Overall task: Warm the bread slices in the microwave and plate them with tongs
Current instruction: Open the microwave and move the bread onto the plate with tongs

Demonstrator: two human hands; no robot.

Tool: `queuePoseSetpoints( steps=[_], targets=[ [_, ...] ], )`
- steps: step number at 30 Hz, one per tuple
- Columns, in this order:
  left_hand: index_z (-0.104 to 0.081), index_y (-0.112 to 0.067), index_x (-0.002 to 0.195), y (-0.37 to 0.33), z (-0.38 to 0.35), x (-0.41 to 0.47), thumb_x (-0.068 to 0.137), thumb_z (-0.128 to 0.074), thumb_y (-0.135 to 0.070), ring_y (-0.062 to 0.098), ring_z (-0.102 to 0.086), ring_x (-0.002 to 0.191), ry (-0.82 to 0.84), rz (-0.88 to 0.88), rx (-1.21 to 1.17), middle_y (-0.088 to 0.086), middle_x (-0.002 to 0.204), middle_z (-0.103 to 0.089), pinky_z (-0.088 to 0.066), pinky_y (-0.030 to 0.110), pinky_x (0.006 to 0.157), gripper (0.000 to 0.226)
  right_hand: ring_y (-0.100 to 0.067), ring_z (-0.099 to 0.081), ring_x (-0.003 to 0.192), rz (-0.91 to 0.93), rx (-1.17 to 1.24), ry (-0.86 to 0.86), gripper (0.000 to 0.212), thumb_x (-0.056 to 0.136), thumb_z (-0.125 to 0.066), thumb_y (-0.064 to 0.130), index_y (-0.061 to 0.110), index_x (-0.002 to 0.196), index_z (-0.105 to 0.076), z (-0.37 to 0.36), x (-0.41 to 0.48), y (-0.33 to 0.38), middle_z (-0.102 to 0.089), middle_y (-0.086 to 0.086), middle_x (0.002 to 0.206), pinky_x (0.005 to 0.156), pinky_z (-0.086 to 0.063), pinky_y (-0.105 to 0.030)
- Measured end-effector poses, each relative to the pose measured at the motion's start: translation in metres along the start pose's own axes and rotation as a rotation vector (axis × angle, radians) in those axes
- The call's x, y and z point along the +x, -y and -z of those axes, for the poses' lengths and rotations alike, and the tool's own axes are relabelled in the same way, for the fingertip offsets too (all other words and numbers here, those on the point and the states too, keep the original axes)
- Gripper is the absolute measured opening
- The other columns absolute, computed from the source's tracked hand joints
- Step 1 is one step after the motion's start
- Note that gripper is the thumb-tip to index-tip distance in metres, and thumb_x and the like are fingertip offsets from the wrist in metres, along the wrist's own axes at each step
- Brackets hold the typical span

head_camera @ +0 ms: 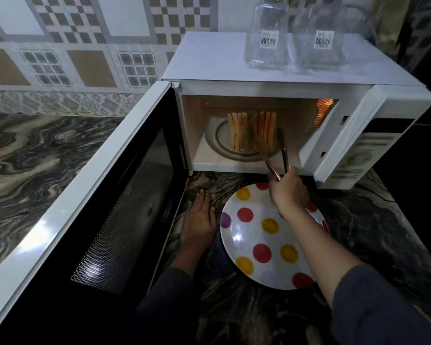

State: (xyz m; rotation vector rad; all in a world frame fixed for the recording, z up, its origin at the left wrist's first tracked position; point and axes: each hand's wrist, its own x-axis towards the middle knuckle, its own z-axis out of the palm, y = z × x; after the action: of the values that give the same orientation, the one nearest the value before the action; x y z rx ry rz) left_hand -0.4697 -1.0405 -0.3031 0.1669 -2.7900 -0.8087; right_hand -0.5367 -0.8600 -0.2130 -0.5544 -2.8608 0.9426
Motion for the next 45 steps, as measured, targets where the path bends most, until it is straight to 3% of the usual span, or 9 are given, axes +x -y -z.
queuePoseSetpoints(
  steps=[6, 12, 21, 27, 30, 40, 45],
  targets=[
    [-0.039, -0.005, 0.14, -0.001, 0.0, 0.0, 0.095, -0.038, -0.021, 0.02, -0.029, 0.141, -0.006, 0.002, 0.013, 0.011, 0.15, -0.034, -0.005, 0.024, 0.114, 0.048, -0.036, -0.058, 0.103, 0.002, -0.054, 0.036, 0.044, 0.093, -0.052, 0.036, 0.008, 0.125, -0.039, -0.008, 0.004, 0.009, -0.059, -0.016, 0.117, 0.067, -0.039, -0.035],
    [-0.038, -0.006, 0.141, -0.001, 0.001, 0.001, 0.095, -0.042, -0.018, 0.019, -0.028, 0.141, -0.012, 0.004, 0.015, 0.009, 0.151, -0.033, -0.004, 0.022, 0.112, 0.047, -0.035, -0.058, 0.104, -0.005, 0.047, 0.113, 0.051, 0.093, -0.052, 0.034, 0.01, 0.133, -0.032, -0.01, 0.015, 0.025, -0.058, -0.016, 0.12, 0.073, -0.047, -0.04],
    [-0.04, -0.009, 0.14, 0.0, 0.001, 0.002, 0.093, -0.039, -0.025, 0.018, -0.03, 0.14, 0.006, 0.032, -0.015, 0.007, 0.15, -0.036, -0.011, 0.025, 0.115, 0.05, -0.037, -0.053, 0.113, -0.011, 0.044, 0.151, 0.051, 0.091, -0.051, 0.039, 0.005, 0.128, -0.042, -0.014, 0.034, 0.037, -0.054, -0.017, 0.125, 0.09, -0.045, -0.045],
    [-0.039, -0.01, 0.141, 0.002, 0.0, 0.003, 0.093, -0.038, -0.025, 0.017, -0.029, 0.14, 0.003, 0.036, 0.0, 0.006, 0.15, -0.035, -0.005, 0.02, 0.112, 0.05, -0.036, -0.055, 0.109, 0.031, 0.003, 0.124, 0.044, 0.093, -0.05, 0.037, 0.007, 0.125, -0.043, -0.014, 0.038, 0.034, -0.056, -0.017, 0.12, 0.083, -0.045, -0.042],
    [-0.04, -0.011, 0.141, 0.001, 0.0, 0.003, 0.088, -0.033, -0.031, 0.017, -0.03, 0.14, 0.018, 0.04, -0.012, 0.005, 0.15, -0.036, -0.01, 0.023, 0.114, 0.057, -0.034, -0.056, 0.105, 0.022, 0.035, 0.098, 0.034, 0.094, -0.049, 0.033, 0.009, 0.118, -0.047, -0.016, 0.04, 0.032, -0.058, -0.015, 0.116, 0.076, -0.042, -0.037],
    [-0.042, -0.009, 0.139, 0.001, 0.0, 0.003, 0.093, -0.046, -0.021, 0.017, -0.032, 0.138, 0.013, 0.041, -0.009, 0.006, 0.149, -0.038, -0.015, 0.025, 0.115, 0.048, -0.039, -0.055, 0.109, 0.085, 0.098, 0.062, 0.041, 0.094, -0.048, 0.035, 0.006, 0.122, -0.046, -0.02, 0.036, 0.024, -0.057, -0.019, 0.121, 0.084, -0.044, -0.043],
    [-0.044, -0.01, 0.138, 0.001, 0.0, 0.003, 0.092, -0.045, -0.023, 0.018, -0.035, 0.137, 0.003, 0.042, -0.016, 0.006, 0.147, -0.04, -0.02, 0.028, 0.115, 0.047, -0.036, -0.058, 0.101, 0.068, 0.139, 0.044, 0.034, 0.094, -0.048, 0.034, 0.008, 0.116, -0.05, -0.02, 0.034, 0.019, -0.061, -0.016, 0.112, 0.074, -0.04, -0.035]
  ],
)
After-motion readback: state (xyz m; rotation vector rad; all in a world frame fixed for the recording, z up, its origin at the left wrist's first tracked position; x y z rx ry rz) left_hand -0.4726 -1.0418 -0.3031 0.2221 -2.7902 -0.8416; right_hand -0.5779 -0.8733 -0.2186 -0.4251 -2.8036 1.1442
